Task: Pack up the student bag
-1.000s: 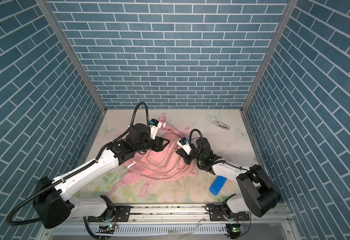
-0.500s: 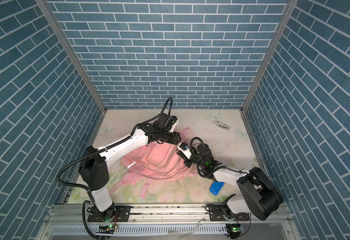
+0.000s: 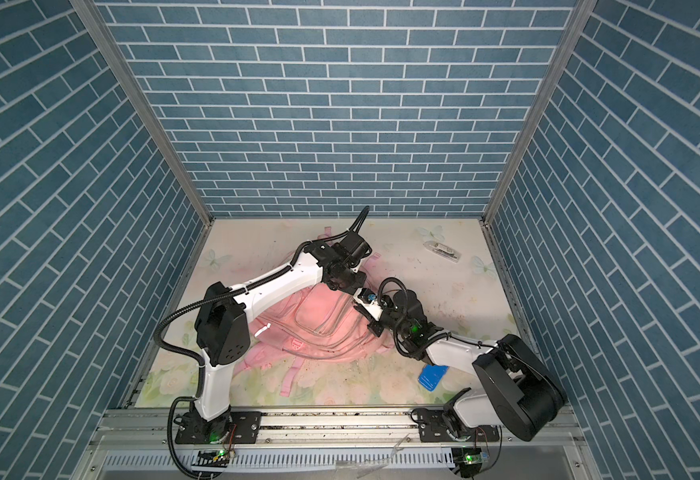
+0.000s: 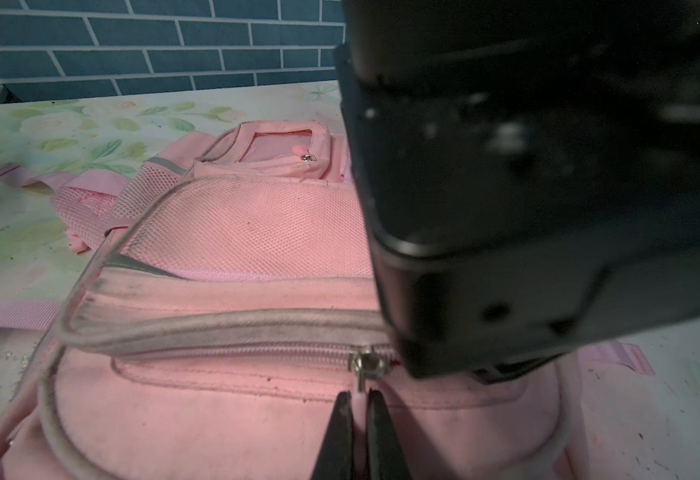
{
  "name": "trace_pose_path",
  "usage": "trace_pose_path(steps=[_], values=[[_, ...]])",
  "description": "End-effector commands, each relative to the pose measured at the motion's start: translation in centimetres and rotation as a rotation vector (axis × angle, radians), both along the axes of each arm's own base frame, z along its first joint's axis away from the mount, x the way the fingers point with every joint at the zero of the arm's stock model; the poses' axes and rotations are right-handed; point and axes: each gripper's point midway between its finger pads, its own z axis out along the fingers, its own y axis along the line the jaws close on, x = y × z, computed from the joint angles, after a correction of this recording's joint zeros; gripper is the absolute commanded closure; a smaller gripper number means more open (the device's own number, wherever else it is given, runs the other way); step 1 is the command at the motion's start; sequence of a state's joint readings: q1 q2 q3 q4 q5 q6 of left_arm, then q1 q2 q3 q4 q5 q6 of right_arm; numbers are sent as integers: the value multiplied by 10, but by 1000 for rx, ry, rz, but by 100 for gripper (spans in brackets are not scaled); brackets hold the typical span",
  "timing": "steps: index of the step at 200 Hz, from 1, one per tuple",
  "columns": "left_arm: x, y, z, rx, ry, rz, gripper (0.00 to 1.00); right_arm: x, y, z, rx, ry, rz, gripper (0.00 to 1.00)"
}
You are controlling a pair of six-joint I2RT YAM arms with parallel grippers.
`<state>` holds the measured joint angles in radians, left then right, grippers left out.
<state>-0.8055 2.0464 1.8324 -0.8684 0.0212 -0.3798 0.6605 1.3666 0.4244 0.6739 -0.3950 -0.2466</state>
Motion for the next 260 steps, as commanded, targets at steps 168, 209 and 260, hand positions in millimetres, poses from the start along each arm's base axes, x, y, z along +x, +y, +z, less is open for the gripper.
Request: trace_pose_path(steps=[168, 209, 260], values=[[27, -13, 15, -315, 98, 99, 100, 0, -15, 7, -96, -208, -24, 100], [65, -7, 52, -504, 18, 225, 100, -9, -4, 14, -128, -211, 85, 100], [113, 21, 105, -744, -101, 413, 100, -27, 11, 15, -96, -153, 123, 100]])
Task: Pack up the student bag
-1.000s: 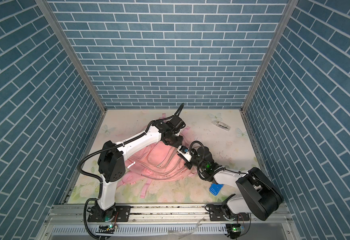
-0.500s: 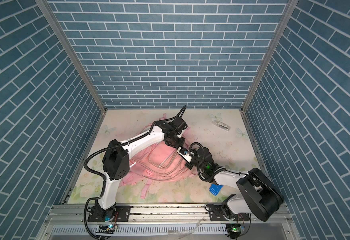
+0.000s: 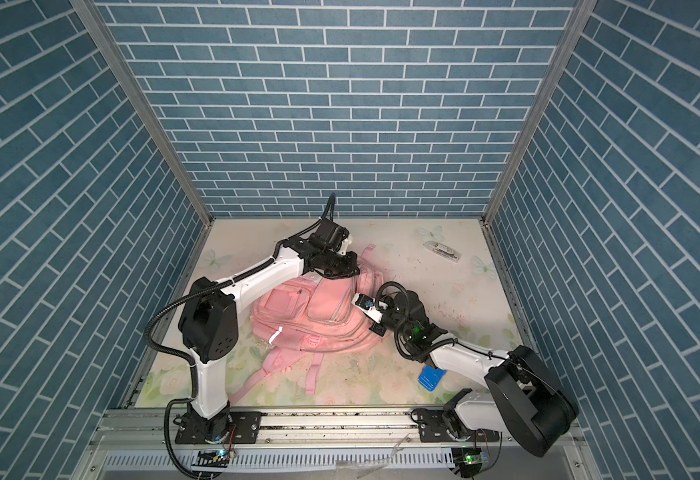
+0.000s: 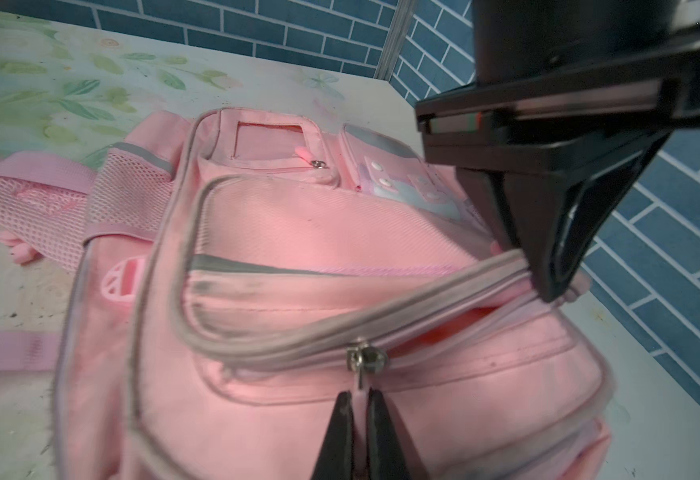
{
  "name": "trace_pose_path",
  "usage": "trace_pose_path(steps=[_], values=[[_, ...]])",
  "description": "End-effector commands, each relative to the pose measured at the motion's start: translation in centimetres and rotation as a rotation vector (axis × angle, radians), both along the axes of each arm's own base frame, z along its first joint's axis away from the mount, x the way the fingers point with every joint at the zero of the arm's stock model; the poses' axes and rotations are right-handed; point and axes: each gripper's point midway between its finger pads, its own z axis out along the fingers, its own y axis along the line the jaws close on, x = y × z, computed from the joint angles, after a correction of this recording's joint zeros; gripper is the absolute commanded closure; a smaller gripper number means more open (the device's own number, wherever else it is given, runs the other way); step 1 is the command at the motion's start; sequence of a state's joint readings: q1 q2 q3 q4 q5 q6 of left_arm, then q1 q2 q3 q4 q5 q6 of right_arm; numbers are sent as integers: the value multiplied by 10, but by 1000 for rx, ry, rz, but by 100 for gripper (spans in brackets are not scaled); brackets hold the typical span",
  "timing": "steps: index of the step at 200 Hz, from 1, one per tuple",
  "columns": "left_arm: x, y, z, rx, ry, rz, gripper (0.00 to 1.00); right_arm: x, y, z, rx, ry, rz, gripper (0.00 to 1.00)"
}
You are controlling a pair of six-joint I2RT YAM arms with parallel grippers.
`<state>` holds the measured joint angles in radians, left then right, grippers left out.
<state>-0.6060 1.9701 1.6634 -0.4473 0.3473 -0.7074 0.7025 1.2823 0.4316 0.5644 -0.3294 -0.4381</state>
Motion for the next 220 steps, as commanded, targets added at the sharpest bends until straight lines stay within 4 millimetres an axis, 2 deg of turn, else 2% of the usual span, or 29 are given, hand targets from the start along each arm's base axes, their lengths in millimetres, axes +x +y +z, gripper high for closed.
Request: trace_pose_path(steps=[1, 28, 54, 85, 117, 145, 184, 220], values=[[46, 17, 71, -193, -168, 176, 100, -18, 11, 7, 15, 13, 77, 100], [64, 44, 81, -268, -180, 271, 100, -20, 10, 11, 46, 43, 52, 100], [74, 55, 87, -329, -187, 308, 100, -18, 8, 10, 54, 67, 18, 100], [79, 53, 101, -518, -188, 345, 100, -19, 16, 0, 53, 75, -21, 100], [84, 58, 110, -565, -210, 396, 100, -17, 26, 3, 50, 38, -49, 100], [86, 61, 122, -605, -237, 431, 100, -19, 40, -3, 23, 49, -14, 100], [76, 50, 117, -622, -222, 410, 100, -20, 59, -9, -7, 84, 22, 100], [62, 41, 107, -547, -205, 317, 100, -13, 60, -7, -15, 107, -14, 100]])
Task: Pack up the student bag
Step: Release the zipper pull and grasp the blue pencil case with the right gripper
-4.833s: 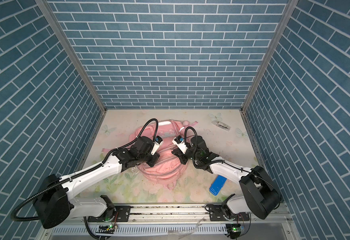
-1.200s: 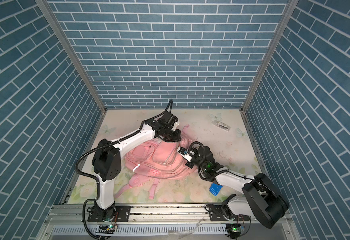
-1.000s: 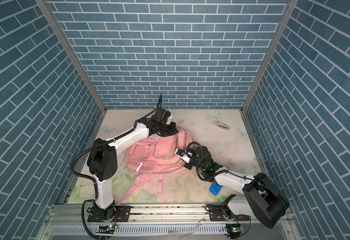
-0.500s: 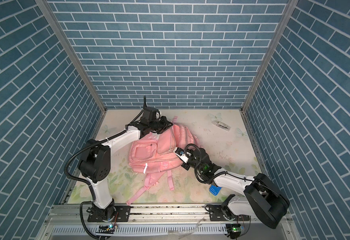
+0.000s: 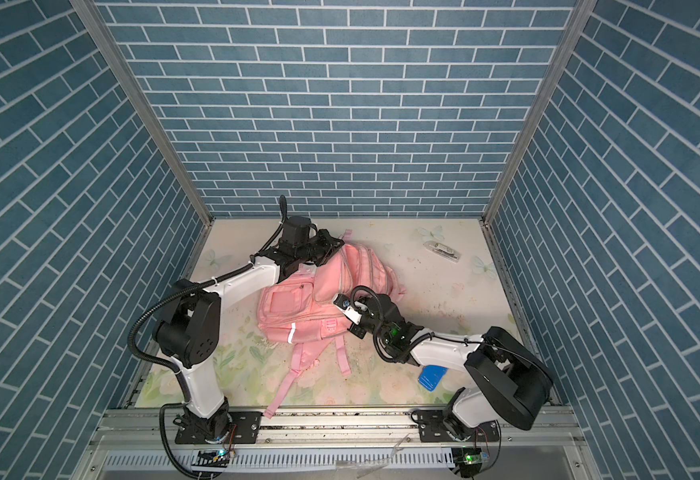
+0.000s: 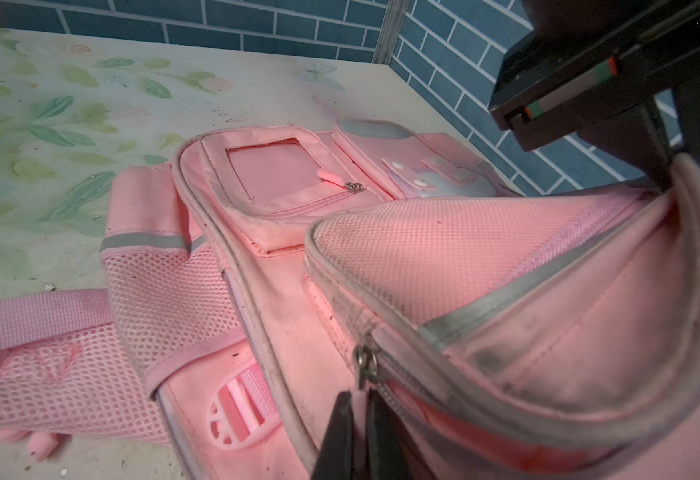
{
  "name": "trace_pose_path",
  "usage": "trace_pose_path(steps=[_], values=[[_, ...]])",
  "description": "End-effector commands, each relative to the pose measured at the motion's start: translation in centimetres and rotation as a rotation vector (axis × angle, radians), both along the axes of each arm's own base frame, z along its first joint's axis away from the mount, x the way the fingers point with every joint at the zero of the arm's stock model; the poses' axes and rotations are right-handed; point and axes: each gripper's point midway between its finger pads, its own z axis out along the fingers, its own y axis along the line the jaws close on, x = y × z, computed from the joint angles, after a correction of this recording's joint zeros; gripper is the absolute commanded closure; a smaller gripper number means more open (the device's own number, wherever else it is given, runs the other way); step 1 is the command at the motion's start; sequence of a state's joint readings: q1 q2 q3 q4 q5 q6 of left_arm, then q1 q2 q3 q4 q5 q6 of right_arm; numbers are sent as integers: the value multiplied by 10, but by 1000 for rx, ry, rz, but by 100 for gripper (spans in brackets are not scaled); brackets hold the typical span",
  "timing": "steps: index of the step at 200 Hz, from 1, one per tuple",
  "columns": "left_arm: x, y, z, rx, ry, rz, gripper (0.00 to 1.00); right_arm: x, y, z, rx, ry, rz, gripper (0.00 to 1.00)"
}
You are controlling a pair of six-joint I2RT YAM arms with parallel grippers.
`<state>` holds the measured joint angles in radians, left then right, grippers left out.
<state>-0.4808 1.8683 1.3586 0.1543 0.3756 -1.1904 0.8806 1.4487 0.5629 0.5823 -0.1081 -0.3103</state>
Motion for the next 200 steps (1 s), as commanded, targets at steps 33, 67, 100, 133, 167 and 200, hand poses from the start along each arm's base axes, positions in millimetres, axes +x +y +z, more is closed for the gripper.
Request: trace_pose_path(steps=[33, 67, 100, 133, 167, 200], values=[[-5, 0, 39, 239, -180, -187, 100, -13, 1, 21, 56, 92, 9, 72], [-15, 3, 11, 444, -160, -297, 100, -10, -16, 56, 176, 227, -65, 53], [-22, -10, 0, 568, -170, -402, 90, 20, -66, 81, 281, 364, -397, 47], [-29, -30, 4, 683, -223, -462, 57, 30, -142, 57, 306, 672, -877, 41], [-47, -34, 13, 778, -262, -455, 45, -4, -191, 32, 261, 858, -1123, 34], [-81, -43, 4, 873, -276, -483, 43, -38, -216, 3, 283, 1030, -1328, 25]])
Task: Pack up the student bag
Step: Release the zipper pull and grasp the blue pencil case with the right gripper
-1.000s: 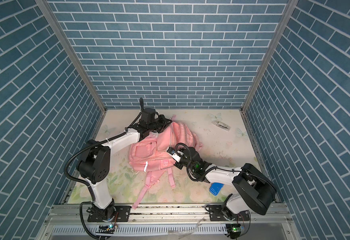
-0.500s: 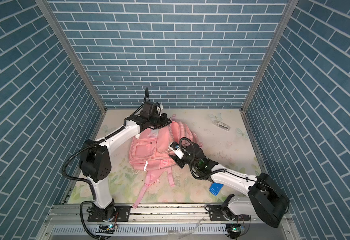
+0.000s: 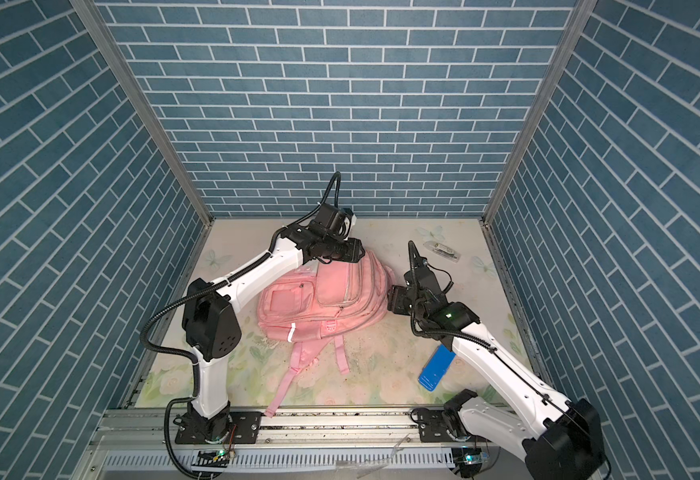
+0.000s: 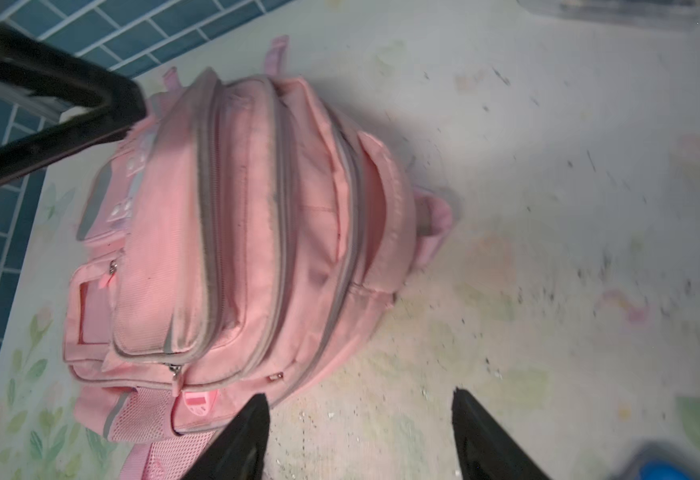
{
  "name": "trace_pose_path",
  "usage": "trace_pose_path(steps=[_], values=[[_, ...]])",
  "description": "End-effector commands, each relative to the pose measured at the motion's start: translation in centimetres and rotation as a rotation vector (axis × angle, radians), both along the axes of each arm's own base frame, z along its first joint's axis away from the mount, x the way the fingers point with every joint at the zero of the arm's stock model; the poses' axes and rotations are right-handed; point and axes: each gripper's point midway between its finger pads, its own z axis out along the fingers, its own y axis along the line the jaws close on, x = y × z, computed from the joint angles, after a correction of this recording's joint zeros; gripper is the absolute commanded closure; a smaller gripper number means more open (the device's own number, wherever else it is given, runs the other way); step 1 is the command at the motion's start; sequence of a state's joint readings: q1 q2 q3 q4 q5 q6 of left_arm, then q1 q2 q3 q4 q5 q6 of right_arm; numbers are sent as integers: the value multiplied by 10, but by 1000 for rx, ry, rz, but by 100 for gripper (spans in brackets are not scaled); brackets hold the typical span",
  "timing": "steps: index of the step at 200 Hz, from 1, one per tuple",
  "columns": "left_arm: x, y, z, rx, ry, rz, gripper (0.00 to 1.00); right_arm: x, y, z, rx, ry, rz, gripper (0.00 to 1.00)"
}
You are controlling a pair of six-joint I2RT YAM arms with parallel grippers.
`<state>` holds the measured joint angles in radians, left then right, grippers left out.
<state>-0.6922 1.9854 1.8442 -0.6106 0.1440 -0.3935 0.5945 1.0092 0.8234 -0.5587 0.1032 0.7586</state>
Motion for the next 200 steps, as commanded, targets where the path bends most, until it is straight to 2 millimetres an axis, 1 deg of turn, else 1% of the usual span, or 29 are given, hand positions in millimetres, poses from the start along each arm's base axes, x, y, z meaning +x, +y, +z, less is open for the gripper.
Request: trace_pose_path(steps=[1, 15, 28, 46, 53, 76, 92, 123, 170, 180, 200], values=[[-22, 11, 3, 117, -52, 0, 43, -43, -36, -38, -1, 250, -243, 25], [-36, 12, -6, 157, -47, -6, 43, -58, -45, -51, -15, 320, -299, 23], [-44, 17, -11, 168, -44, 1, 43, -71, -55, -61, -29, 369, -353, 21], [-50, 25, -9, 157, -58, 19, 43, -87, -64, -74, -24, 418, -411, 18], [-52, 28, -7, 156, -61, 23, 43, -93, -67, -79, -15, 430, -433, 14], [-57, 31, -4, 147, -59, 23, 43, -107, -71, -95, 47, 451, -485, 11], [-61, 31, -7, 155, -53, 18, 42, -116, -75, -106, 72, 472, -520, 11], [-67, 27, -16, 176, -36, 1, 42, -122, -72, -126, 80, 509, -508, 11], [-71, 23, -19, 180, -30, 0, 42, -128, -75, -141, 1, 554, -467, 12], [-72, 24, -19, 183, -29, 3, 41, -130, -75, -145, -1, 566, -460, 13], [-74, 23, -19, 185, -24, 5, 42, -130, -71, -151, 8, 573, -432, 21]])
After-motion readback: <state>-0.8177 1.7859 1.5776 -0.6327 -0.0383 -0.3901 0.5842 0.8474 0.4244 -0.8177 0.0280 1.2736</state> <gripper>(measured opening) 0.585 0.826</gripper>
